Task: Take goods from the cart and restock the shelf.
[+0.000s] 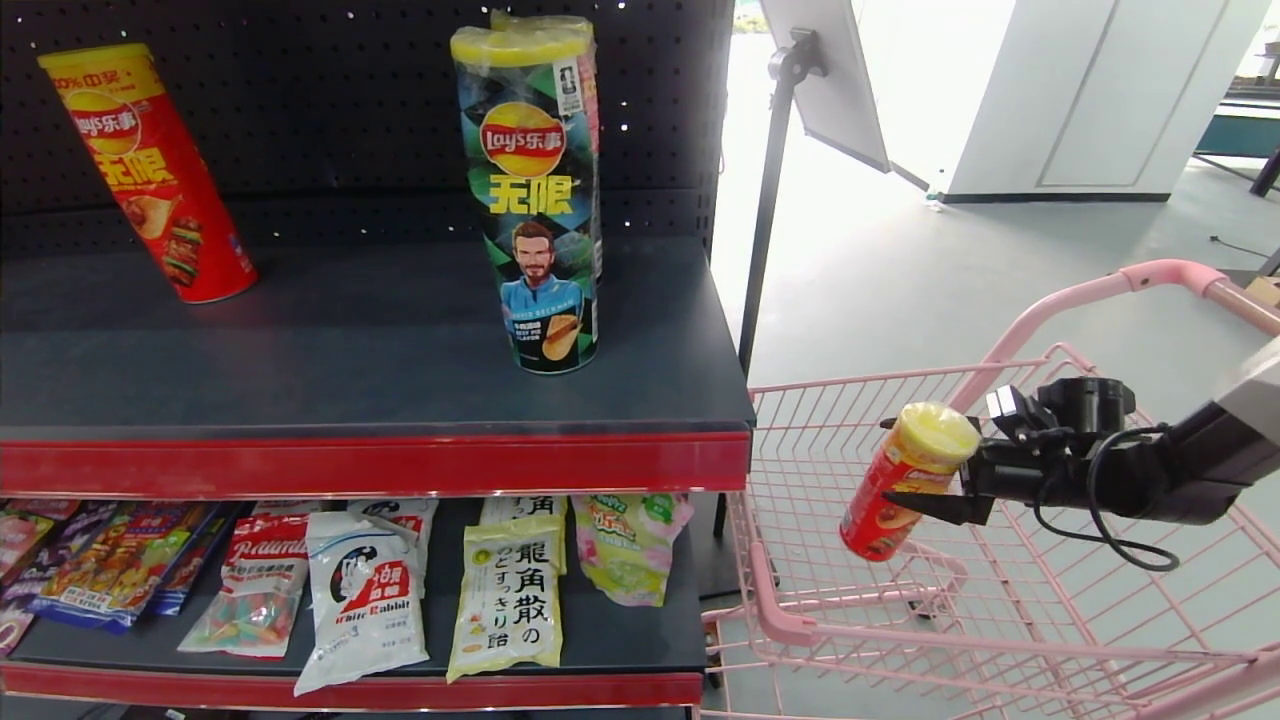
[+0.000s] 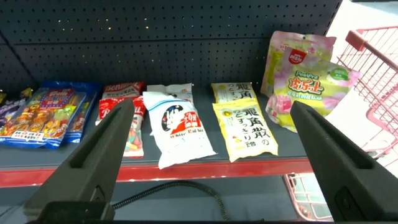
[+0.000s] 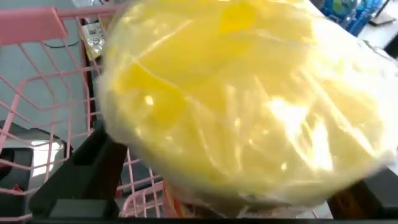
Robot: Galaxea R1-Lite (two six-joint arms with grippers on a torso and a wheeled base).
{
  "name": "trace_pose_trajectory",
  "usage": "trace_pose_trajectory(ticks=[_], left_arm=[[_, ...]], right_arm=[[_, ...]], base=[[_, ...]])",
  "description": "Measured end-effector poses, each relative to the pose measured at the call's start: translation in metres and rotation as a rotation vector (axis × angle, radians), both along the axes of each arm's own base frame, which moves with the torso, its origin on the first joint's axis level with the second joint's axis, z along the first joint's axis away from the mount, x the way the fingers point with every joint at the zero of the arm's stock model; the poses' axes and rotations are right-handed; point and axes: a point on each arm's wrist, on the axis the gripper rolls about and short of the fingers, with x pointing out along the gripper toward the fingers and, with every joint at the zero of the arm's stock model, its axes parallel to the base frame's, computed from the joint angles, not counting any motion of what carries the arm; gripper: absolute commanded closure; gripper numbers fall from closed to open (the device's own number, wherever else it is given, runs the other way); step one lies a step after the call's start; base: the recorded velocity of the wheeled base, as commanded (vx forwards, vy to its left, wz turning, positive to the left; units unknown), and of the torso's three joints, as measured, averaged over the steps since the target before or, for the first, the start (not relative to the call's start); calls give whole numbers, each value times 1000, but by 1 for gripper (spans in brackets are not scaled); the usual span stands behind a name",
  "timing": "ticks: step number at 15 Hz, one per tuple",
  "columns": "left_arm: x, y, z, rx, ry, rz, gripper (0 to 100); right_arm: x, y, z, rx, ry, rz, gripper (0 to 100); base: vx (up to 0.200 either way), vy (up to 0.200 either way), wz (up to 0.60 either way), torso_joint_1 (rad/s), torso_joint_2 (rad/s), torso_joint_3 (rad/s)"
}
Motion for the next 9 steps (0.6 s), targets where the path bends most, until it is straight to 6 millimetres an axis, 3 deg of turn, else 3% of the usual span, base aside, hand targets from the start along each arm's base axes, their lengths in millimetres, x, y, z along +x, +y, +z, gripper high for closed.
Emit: trace_pose_trajectory(ticks=[1,5,9], left_arm=[[0,0,0,0,0,0,0],[0,0,0,0,0,0,0],[0,0,0,0,0,0,0]], right_arm=[[3,7,2,0,-7,17,100],[9,15,10,-1,-30,39,100],[0,6,24,-10,-71,21,100]], base=[[0,0,0,0,0,0],[0,0,0,0,0,0],[0,0,0,0,0,0]])
